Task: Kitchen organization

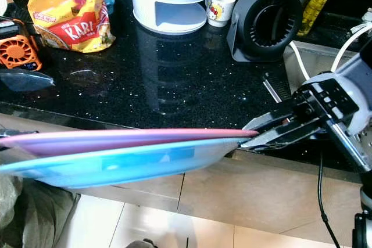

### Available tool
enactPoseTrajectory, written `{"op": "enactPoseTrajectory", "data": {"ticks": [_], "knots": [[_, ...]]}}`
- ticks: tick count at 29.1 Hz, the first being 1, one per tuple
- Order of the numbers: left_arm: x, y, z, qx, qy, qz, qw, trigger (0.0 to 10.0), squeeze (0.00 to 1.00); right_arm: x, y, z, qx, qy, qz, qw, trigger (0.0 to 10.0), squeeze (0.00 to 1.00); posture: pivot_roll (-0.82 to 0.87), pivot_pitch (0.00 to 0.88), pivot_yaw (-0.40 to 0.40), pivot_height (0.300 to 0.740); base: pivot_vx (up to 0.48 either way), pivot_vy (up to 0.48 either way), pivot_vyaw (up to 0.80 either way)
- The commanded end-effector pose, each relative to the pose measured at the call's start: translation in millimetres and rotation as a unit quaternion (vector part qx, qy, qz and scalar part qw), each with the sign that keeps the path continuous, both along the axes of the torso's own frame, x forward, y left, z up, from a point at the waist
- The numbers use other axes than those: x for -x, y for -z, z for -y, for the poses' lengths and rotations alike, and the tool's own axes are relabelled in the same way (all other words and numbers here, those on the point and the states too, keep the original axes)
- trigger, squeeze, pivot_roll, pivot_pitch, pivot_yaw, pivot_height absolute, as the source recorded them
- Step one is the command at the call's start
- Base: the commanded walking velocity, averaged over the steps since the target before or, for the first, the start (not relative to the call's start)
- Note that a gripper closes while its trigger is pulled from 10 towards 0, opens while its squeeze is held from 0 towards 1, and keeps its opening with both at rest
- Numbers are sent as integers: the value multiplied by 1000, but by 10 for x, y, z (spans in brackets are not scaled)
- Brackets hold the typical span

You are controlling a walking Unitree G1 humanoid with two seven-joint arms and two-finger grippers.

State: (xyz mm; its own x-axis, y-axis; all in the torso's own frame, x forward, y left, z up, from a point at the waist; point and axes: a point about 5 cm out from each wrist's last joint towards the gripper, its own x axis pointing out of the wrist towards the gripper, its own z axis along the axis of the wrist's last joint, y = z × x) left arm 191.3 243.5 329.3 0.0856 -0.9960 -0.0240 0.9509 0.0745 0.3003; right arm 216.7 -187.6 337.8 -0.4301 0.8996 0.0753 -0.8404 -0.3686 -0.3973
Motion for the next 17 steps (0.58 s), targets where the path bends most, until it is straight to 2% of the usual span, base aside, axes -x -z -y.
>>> {"op": "enactPoseTrajectory", "data": {"ticks": [1, 17], "knots": [[52, -40, 40, -27, 15, 3, 1000, 10000, 0, -15, -9, -7, 8, 4, 5, 1000, 0, 0, 153, 66, -71, 740, 0, 0, 0], [102, -161, -47, -44, 8, 20, 999, 10000, 0, -62, 32, -6, 28, 15, 5, 999, 0, 0, 157, 71, -73, 740, 0, 0, 0]]}}
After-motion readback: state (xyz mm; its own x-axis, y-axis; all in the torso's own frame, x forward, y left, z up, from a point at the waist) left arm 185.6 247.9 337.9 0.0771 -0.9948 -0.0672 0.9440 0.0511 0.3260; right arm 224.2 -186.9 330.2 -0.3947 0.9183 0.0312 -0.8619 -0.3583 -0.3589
